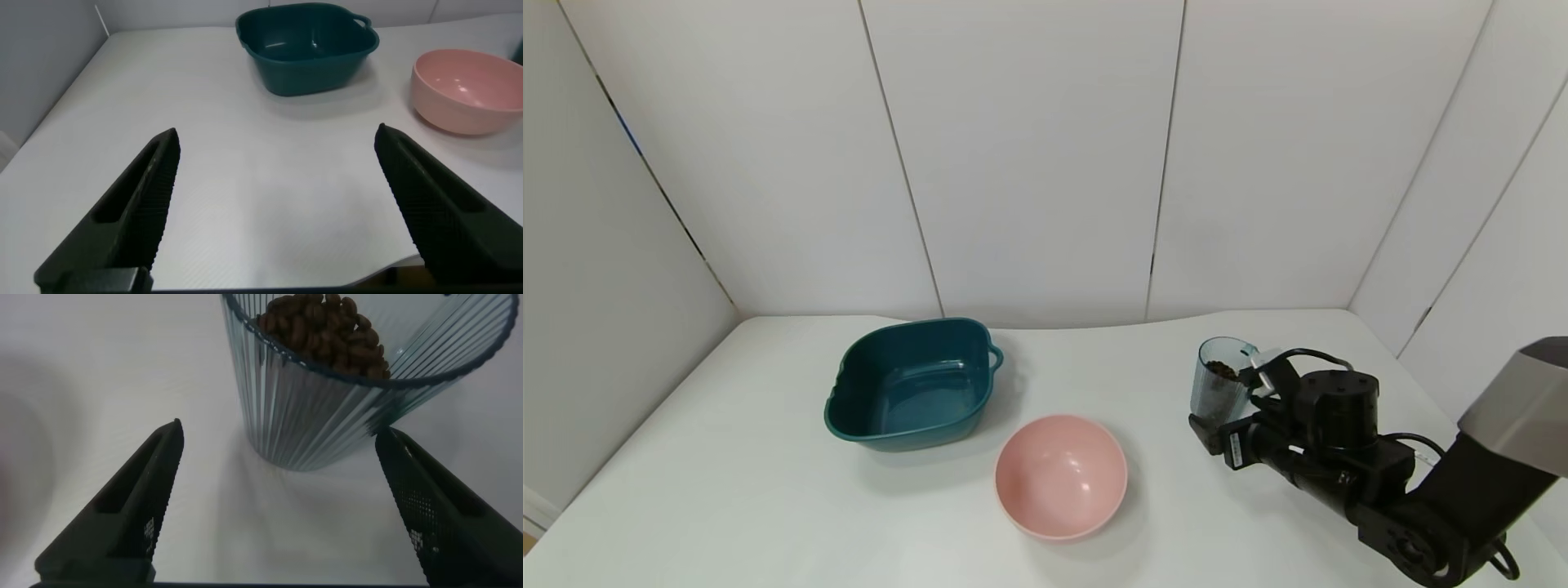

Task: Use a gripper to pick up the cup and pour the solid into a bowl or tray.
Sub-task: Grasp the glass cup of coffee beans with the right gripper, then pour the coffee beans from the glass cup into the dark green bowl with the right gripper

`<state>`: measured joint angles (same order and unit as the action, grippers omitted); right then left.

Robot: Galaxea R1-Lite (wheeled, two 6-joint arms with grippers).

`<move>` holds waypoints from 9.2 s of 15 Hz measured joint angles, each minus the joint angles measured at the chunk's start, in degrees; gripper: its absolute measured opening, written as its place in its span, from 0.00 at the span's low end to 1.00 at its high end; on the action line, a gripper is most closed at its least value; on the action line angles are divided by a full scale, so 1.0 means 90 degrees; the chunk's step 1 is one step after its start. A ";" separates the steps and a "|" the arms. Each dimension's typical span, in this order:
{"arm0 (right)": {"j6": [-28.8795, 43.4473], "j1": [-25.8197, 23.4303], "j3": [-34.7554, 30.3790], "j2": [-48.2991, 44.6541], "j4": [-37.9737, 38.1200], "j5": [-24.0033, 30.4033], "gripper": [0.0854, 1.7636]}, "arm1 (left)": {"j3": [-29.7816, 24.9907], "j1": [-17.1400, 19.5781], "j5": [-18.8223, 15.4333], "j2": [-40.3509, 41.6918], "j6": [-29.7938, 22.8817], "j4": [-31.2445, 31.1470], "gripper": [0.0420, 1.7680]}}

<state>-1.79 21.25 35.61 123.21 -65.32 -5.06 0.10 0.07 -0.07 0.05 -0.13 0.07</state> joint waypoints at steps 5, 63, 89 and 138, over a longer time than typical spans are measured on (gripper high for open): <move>-0.0003 -0.0061 0.0340 0.0226 -0.0129 -0.0398 0.97 | 0.0000 0.0000 0.0000 0.0000 -0.0003 0.0000 0.97; -0.0351 0.0940 0.5620 -0.0935 0.5628 -0.0412 0.76 | 0.0000 0.0000 0.0000 0.0000 -0.0003 0.0000 0.97; -0.3665 0.3053 0.8775 0.1690 0.6519 -0.2074 0.76 | 0.0000 0.0000 0.0003 0.0000 -0.0003 0.0000 0.97; -1.0507 0.3619 0.8777 0.2985 0.3881 -0.4580 0.76 | 0.0000 0.0000 0.0000 0.0000 -0.0003 0.0000 0.97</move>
<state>-96.35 53.82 114.60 150.08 -30.39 -46.28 0.10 0.07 -0.07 0.05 -0.16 0.07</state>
